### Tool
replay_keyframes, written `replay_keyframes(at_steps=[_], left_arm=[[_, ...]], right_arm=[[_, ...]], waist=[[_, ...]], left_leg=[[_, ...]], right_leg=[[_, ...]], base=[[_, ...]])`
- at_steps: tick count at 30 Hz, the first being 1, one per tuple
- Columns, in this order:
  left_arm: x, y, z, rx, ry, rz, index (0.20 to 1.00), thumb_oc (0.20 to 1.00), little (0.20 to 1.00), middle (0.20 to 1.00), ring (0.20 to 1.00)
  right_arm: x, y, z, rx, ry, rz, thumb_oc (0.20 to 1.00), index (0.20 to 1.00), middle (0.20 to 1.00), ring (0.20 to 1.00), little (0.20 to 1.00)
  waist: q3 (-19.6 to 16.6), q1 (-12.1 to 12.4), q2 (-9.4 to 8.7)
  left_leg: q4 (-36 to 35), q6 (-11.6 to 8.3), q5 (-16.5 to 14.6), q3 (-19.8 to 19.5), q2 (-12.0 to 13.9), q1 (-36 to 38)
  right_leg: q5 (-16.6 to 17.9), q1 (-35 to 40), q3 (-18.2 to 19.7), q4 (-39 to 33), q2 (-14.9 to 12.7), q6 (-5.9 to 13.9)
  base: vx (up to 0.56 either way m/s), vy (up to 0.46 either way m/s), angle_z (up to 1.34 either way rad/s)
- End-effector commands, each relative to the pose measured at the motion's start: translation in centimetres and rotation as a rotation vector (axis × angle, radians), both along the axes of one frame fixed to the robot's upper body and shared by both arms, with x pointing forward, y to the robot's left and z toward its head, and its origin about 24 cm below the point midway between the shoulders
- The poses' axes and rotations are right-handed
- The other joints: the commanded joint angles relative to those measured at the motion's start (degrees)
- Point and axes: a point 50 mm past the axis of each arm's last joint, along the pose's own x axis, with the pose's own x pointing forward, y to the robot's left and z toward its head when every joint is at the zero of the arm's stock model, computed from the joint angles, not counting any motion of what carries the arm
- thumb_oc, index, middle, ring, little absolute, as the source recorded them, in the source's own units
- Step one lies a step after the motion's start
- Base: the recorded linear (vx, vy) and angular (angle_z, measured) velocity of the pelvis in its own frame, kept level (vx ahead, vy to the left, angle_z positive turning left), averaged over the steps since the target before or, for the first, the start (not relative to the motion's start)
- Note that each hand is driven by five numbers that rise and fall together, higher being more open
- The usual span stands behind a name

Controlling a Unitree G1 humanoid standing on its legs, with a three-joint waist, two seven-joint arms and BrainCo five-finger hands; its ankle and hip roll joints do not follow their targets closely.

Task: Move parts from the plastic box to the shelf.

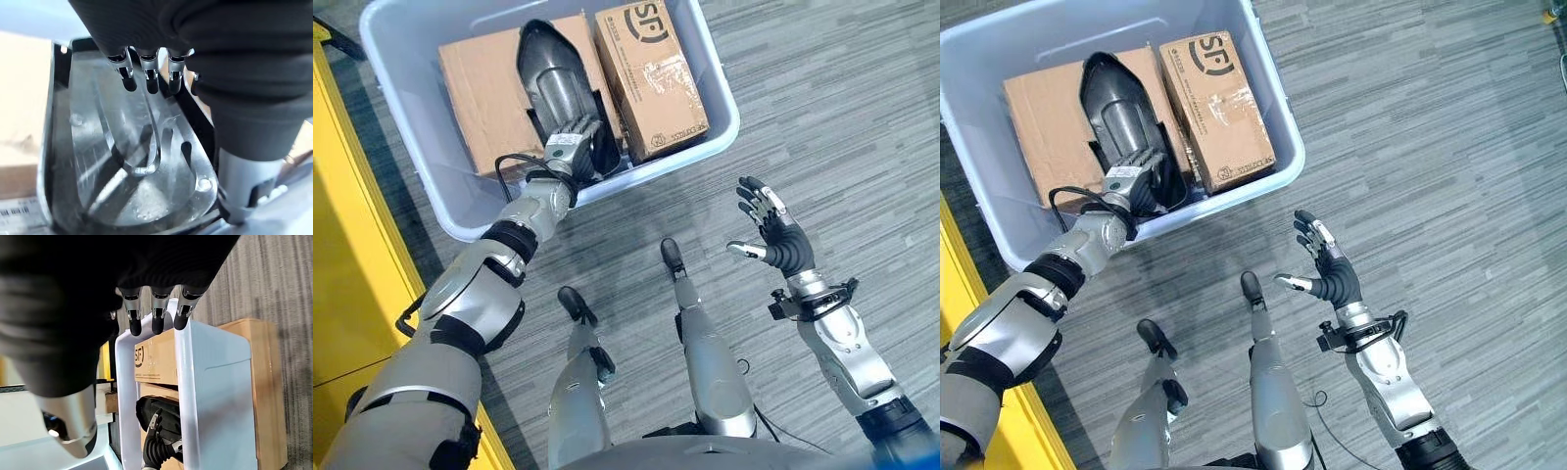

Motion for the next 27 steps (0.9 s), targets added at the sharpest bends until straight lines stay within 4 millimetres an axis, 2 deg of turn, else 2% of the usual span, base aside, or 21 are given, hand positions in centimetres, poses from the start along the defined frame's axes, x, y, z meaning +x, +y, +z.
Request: replay_keyframes(at_steps=[1, 3, 4, 5, 7, 11, 12, 15, 16, 17, 20, 23, 27], left_arm=[[-0.4, 0.2, 1.4, 0.049, -0.069, -0.067, 1.0, 1.0, 1.0, 1.0, 1.0], [-1.0, 0.2, 2.6, 0.031, -0.135, -0.106, 1.0, 1.0, 1.0, 1.0, 1.0], [-1.0, 0.3, 2.6, 0.031, -0.134, -0.105, 1.0, 1.0, 1.0, 1.0, 1.0], [-2.2, 0.5, 4.2, 0.006, -0.216, -0.157, 1.0, 1.0, 1.0, 1.0, 1.0], [-3.6, 1.2, 5.1, -0.078, -0.289, -0.195, 1.0, 1.0, 1.0, 1.0, 1.0], [-6.3, 2.9, 5.6, -0.243, -0.399, -0.206, 1.0, 1.0, 1.0, 1.0, 1.0], [-6.4, 3.0, 5.5, -0.245, -0.398, -0.203, 1.0, 1.0, 1.0, 1.0, 1.0], [-8.5, 3.1, 5.3, -0.534, -0.47, -0.251, 1.0, 1.0, 1.0, 1.0, 1.0], [-8.5, 3.1, 5.3, -0.536, -0.469, -0.249, 1.0, 1.0, 1.0, 1.0, 1.0], [-9.1, 2.8, 4.9, -0.699, -0.495, -0.268, 1.0, 1.0, 1.0, 1.0, 1.0], [-9.3, 2.1, 4.1, -0.935, -0.525, -0.27, 1.0, 1.0, 1.0, 1.0, 1.0], [-9.2, 1.7, 4.0, -0.992, -0.552, -0.253, 1.0, 1.0, 1.0, 1.0, 1.0], [-8.1, 0.3, 3.1, -1.137, -0.54, -0.197, 1.0, 1.0, 1.0, 1.0, 1.0]], right_arm=[[0.3, -2.2, 1.8, -0.021, -0.095, -0.08, 1.0, 1.0, 1.0, 1.0, 1.0], [0.3, -2.4, 1.9, -0.021, -0.102, -0.096, 1.0, 1.0, 1.0, 1.0, 1.0], [0.3, -2.4, 1.9, -0.021, -0.102, -0.095, 1.0, 1.0, 1.0, 1.0, 1.0], [0.1, -2.8, 1.8, -0.022, -0.104, -0.114, 1.0, 1.0, 1.0, 1.0, 1.0], [-0.1, -3.1, 1.7, -0.016, -0.101, -0.134, 1.0, 1.0, 1.0, 1.0, 1.0], [-0.4, -3.2, 1.3, -0.013, -0.094, -0.149, 1.0, 1.0, 1.0, 1.0, 1.0], [-0.4, -3.1, 1.3, -0.015, -0.093, -0.146, 1.0, 1.0, 1.0, 1.0, 1.0], [-0.6, -3.3, 1.2, -0.007, -0.09, -0.16, 1.0, 1.0, 1.0, 1.0, 1.0], [-0.6, -3.3, 1.2, -0.008, -0.089, -0.158, 1.0, 1.0, 1.0, 1.0, 1.0], [-0.7, -3.2, 1.3, -0.006, -0.093, -0.165, 1.0, 1.0, 1.0, 1.0, 1.0], [-0.6, -3.0, 1.2, 0.002, -0.095, -0.171, 1.0, 1.0, 1.0, 1.0, 1.0], [-0.5, -2.8, 1.3, 0.008, -0.102, -0.177, 1.0, 1.0, 1.0, 1.0, 1.0], [-0.1, -2.1, 1.3, 0.018, -0.102, -0.178, 1.0, 1.0, 1.0, 1.0, 1.0]], waist=[[-0.4, 0.1, 0.94], [-0.4, 0.6, 1.28], [-0.4, 0.6, 1.27], [-0.4, 1.4, 1.78], [-0.6, 2.2, 2.06], [-1.0, 3.2, 2.31], [-1.1, 3.0, 2.36], [-1.5, 3.8, 2.4], [-1.6, 3.7, 2.45], [-1.7, 3.8, 2.45], [-1.6, 3.9, 2.18], [-1.5, 3.8, 1.85], [-1.2, 3.6, 1.19]], left_leg=[[0.5, -3.98, -4.0, -3.8, 4.2, 7.3], [0.6, -3.96, -4.1, -3.9, 4.1, 7.4], [0.6, -3.96, -4.1, -4.0, 4.1, 7.4], [0.6, -3.89, -4.3, -4.2, 4.0, 7.6], [0.6, -3.86, -4.4, -4.5, 3.8, 7.7], [0.5, -3.83, -4.6, -4.7, 3.7, 7.9], [0.5, -3.83, -4.6, -4.7, 3.7, 7.9], [0.4, -3.76, -4.8, -4.9, 3.5, 8.1], [0.4, -3.76, -4.8, -4.9, 3.5, 8.1], [0.4, -3.71, -4.9, -5.1, 3.6, 8.2], [0.4, -3.59, -4.8, -5.1, 3.6, 8.2], [0.4, -3.53, -4.8, -5.2, 3.6, 8.2], [0.4, -3.42, -4.7, -5.2, 3.7, 8.3]], right_leg=[[-3.1, 4.9, -2.9, 2.8, -6.6, 5.19], [-3.2, 5.1, -3.1, 2.8, -6.7, 5.18], [-3.3, 5.2, -3.1, 2.8, -6.7, 5.18], [-3.5, 5.5, -3.5, 2.8, -7.0, 5.12], [-3.6, 5.9, -3.9, 2.7, -7.1, 5.02], [-3.8, 6.4, -4.2, 2.5, -7.3, 4.81], [-3.8, 6.4, -4.2, 2.5, -7.3, 4.81], [-3.9, 6.8, -4.4, 2.3, -7.4, 4.55], [-3.9, 6.8, -4.5, 2.3, -7.3, 4.55], [-3.9, 6.9, -4.6, 2.3, -7.4, 4.41], [-3.8, 7.0, -4.6, 2.4, -7.4, 4.24], [-3.8, 7.1, -4.7, 2.4, -7.3, 4.18], [-3.7, 7.3, -4.6, 2.4, -7.1, 4.05]], base=[[0.0, 0.0, 0.0], [0.0, 0.0, 0.0], [0.0, 0.0, 0.0], [0.0, 0.0, 0.0], [0.0, 0.0, 0.0], [0.0, 0.0, 0.0], [0.0, 0.0, 0.0], [0.0, -0.012, 0.08], [0.0, -0.017, 0.08], [0.0, -0.016, 0.08], [0.0, -0.024, 0.05], [0.0, -0.018, 0.03], [0.0, 0.0, 0.0]])
